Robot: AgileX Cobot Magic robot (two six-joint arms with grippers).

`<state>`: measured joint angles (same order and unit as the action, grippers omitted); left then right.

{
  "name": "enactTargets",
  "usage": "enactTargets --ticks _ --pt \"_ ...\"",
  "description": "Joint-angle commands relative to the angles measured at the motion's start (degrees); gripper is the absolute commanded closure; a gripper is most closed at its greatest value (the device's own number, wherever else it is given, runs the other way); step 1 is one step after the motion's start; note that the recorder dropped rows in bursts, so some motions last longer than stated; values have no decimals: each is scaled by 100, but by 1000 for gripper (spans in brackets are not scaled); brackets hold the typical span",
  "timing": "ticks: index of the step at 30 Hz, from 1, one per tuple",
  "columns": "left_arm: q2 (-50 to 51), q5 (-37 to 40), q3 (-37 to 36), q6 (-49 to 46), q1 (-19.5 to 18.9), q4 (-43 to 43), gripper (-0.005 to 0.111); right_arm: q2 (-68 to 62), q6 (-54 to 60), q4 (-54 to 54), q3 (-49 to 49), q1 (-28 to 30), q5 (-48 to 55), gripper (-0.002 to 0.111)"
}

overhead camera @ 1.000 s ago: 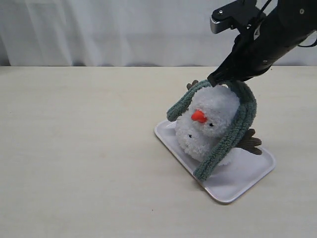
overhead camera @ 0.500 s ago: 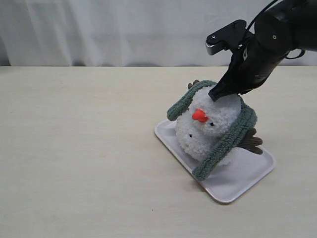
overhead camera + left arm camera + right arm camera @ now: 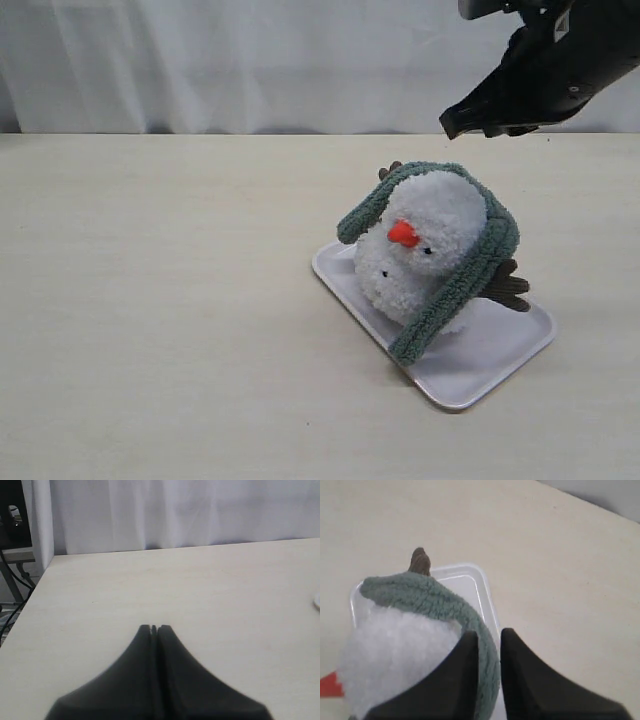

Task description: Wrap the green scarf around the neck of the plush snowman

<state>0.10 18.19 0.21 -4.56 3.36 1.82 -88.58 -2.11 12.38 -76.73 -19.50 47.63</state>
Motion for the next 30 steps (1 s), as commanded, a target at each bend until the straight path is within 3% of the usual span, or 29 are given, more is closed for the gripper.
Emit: enactTargets --ticks 1,5,13,30 --pt "-10 -50 -21 -8 -3 33 107 143 386 -278 -13 24 1066 92" --pt "-10 -50 -21 -8 -3 33 107 131 411 -291 398 24 1124 96" --pt "-10 -50 -21 -8 -3 33 107 117 283 -291 1214 24 106 102" --pt "-10 -50 -21 -8 -3 33 107 -533 293 -185 1200 24 72 102"
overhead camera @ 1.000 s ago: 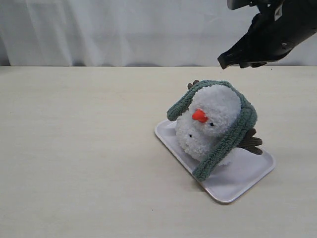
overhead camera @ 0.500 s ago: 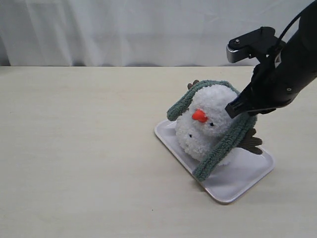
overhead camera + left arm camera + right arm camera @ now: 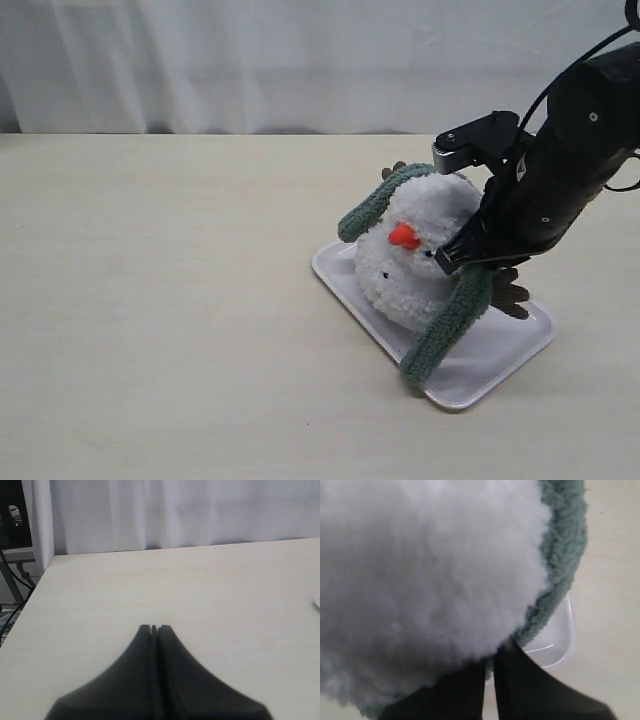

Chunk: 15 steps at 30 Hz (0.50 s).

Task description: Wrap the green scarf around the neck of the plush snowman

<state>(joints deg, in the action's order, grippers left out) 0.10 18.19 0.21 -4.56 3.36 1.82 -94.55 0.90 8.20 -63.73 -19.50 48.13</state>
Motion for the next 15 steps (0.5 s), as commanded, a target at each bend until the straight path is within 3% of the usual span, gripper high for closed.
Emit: enactTargets --ticks 1,6,12,15 --pt "-10 -50 -21 -8 -3 33 107 98 -19 234 -168 24 65 101" --pt "-10 -50 -21 -8 -3 33 107 538 -8 199 -400 24 204 100" --pt "-10 -50 -21 -8 -3 33 107 794 836 -914 -323 1 464 80" --pt "-10 -50 -21 -8 -3 33 107 710 850 -858 11 1 444 78"
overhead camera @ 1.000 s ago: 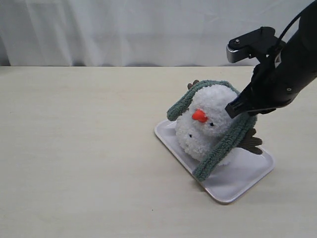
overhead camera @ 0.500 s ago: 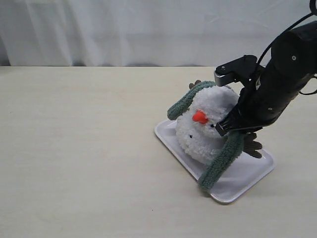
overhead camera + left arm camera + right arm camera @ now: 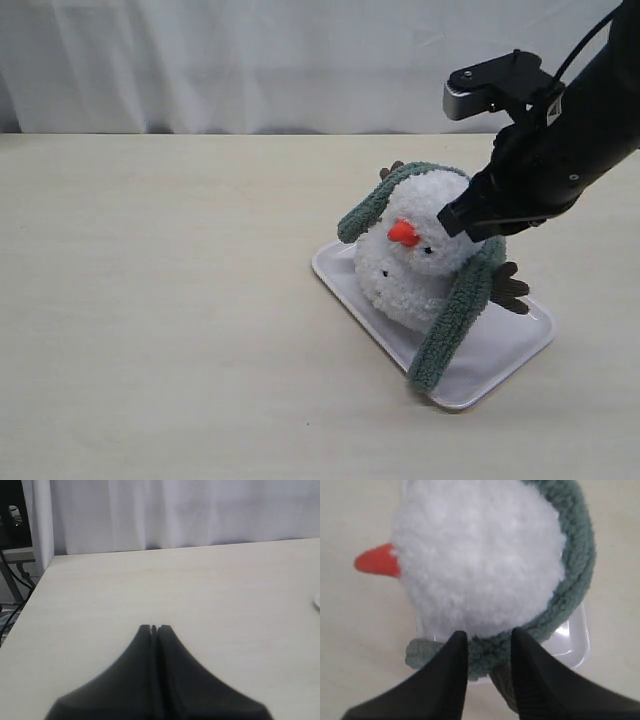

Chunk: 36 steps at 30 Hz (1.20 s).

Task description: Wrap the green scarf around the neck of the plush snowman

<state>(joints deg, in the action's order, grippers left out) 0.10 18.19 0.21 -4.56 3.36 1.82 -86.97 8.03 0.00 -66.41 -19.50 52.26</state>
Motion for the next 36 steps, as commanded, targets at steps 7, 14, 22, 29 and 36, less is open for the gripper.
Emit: enactTargets --ticks 7,14,22,29,36 --pt "-10 -50 -21 -8 -3 33 107 -506 137 -42 414 1 -417 78" --pt "-10 -50 -21 -8 -3 33 107 -899 190 0 392 1 -429 78" --pt "-10 -50 -21 -8 -3 33 107 -238 377 70 -209 1 60 78" --pt "-10 -50 -21 -8 -3 33 107 420 339 34 -860 1 -98 78" --pt "-10 -50 -21 -8 -3 33 107 -103 -110 45 -1773 1 -92 78"
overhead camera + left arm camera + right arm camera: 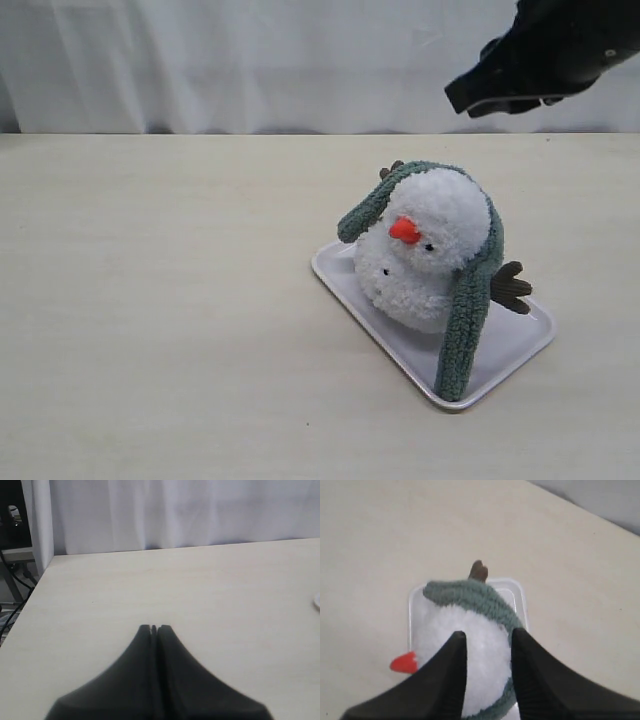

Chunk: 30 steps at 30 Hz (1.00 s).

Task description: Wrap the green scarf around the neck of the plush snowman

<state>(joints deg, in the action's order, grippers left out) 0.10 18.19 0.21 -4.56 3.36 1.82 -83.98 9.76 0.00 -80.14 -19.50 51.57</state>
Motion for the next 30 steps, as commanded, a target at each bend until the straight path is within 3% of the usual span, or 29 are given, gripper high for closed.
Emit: enactTargets --ticks 1,7,12,30 --pt "-10 -50 -21 -8 -3 33 107 -537 -310 45 -494 1 -19 78" --pt "-10 -50 -21 -8 -3 33 107 -1539 -310 109 -1145 1 -281 81" --pt "-10 -50 -21 -8 -3 33 107 -2287 -288 237 -1467 1 -727 104" --pt "-10 -50 -21 -8 -3 33 107 -3099 116 0 -1734 1 332 104"
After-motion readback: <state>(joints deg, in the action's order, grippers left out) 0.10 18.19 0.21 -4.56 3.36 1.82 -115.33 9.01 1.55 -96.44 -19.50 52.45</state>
